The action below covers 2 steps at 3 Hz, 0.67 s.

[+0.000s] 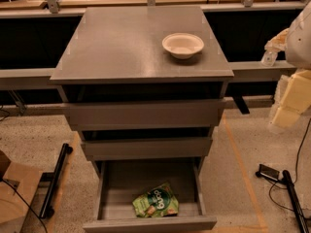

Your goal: Pick green rice chip bag from bottom drawer and place on counter

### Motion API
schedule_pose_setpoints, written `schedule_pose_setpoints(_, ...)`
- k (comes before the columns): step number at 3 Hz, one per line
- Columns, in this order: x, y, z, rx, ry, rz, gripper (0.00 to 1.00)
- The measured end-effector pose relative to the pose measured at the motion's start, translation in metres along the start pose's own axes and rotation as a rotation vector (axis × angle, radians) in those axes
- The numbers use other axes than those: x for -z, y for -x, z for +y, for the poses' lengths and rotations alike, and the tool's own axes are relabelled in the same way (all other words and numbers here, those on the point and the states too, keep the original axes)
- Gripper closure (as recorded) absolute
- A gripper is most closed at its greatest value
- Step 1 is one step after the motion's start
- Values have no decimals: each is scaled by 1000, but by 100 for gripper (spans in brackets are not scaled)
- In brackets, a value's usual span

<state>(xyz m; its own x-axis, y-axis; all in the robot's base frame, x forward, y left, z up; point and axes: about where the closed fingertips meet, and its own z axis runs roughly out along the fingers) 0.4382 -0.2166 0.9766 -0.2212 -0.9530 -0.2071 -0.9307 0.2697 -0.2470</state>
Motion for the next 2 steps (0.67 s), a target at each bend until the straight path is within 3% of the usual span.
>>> schedule_pose_setpoints(1,0,0,0,0,0,0,0)
schedule_pose_setpoints(2,-21,-2,-4,-15,14,-41,0)
